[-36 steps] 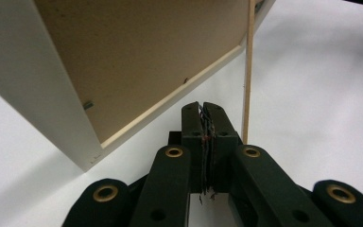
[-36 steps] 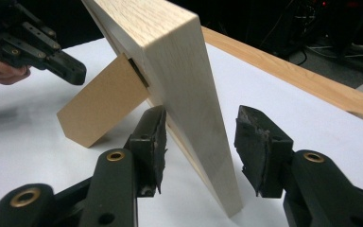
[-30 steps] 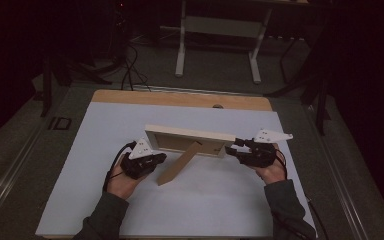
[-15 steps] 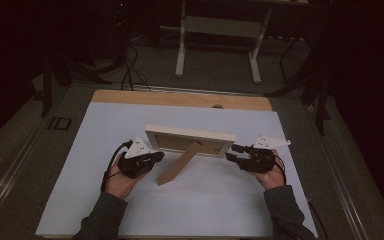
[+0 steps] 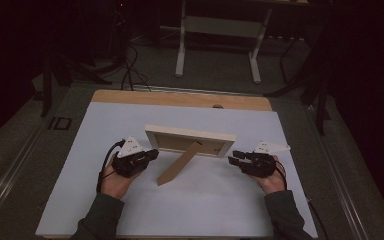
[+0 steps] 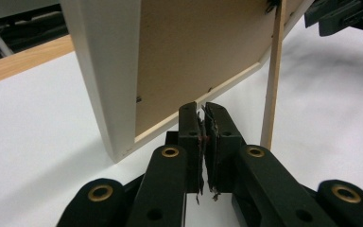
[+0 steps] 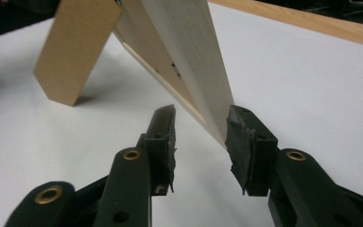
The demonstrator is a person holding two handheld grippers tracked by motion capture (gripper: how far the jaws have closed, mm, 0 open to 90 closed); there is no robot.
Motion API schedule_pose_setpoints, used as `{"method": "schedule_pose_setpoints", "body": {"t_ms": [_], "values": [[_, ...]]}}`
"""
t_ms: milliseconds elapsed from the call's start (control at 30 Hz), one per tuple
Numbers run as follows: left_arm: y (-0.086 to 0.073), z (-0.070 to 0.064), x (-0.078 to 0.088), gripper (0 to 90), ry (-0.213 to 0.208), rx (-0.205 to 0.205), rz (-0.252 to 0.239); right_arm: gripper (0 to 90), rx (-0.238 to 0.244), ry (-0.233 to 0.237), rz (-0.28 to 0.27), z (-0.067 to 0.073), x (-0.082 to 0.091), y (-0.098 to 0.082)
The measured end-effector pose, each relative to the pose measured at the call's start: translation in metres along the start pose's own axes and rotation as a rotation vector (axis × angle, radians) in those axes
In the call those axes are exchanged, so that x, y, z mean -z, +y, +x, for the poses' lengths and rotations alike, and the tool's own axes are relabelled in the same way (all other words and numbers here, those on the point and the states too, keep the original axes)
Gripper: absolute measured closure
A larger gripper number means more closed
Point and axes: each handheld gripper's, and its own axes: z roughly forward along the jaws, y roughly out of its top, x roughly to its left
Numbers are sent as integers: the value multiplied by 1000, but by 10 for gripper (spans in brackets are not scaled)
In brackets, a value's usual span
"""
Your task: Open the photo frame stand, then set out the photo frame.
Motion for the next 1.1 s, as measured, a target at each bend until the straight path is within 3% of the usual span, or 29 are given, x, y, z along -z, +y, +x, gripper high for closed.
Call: {"method": "schedule_pose_setpoints", "body": {"t_ms": [200, 733, 1100], "values": [[-1, 3, 4, 865, 11, 17, -14, 683, -7, -21, 11, -2, -2, 1], [-1, 8, 4, 855, 44, 64, -29, 885, -80, -157, -36, -13, -8, 5], [3, 3, -3, 878, 57, 79, -38, 894, -100, -132, -45, -13, -19, 15]]}}
